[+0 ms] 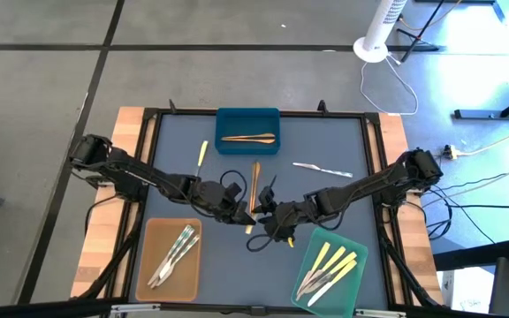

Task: Sort silverware by color (type)
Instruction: Put the yellow knife into the green bin

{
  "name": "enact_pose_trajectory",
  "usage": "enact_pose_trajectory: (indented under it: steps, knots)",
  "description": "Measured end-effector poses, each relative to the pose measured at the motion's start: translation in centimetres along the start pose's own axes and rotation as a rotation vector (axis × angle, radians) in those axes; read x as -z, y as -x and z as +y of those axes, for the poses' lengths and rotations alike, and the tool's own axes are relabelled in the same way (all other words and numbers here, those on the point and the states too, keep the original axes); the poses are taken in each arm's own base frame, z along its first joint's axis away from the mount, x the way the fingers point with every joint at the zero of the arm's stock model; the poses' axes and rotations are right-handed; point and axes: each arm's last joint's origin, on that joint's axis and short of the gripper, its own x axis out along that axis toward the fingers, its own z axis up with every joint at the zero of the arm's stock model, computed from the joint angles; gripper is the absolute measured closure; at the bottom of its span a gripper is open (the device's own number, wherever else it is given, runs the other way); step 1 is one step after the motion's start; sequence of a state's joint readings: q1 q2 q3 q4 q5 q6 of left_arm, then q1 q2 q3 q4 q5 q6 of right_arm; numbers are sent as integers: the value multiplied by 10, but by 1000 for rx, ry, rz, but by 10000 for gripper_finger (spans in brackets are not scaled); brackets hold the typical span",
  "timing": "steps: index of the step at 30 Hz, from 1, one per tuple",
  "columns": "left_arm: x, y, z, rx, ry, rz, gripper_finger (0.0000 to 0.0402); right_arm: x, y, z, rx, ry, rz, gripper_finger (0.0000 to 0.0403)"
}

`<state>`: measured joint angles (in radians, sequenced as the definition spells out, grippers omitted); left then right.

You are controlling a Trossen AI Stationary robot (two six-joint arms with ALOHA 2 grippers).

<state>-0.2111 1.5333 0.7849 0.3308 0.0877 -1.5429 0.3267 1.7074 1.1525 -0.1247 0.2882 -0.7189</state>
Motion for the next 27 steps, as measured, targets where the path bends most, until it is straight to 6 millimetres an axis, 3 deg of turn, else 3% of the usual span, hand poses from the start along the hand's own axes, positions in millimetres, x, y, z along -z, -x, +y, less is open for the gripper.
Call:
enact_pose_trajectory:
  steps: [12,27]
  knots:
    - [0,0,0,-1,0,1,319,1,-6,3,7,15,16,236]
    - [0,0,1,-5,0,11,311,1,-6,3,7,22,16,383]
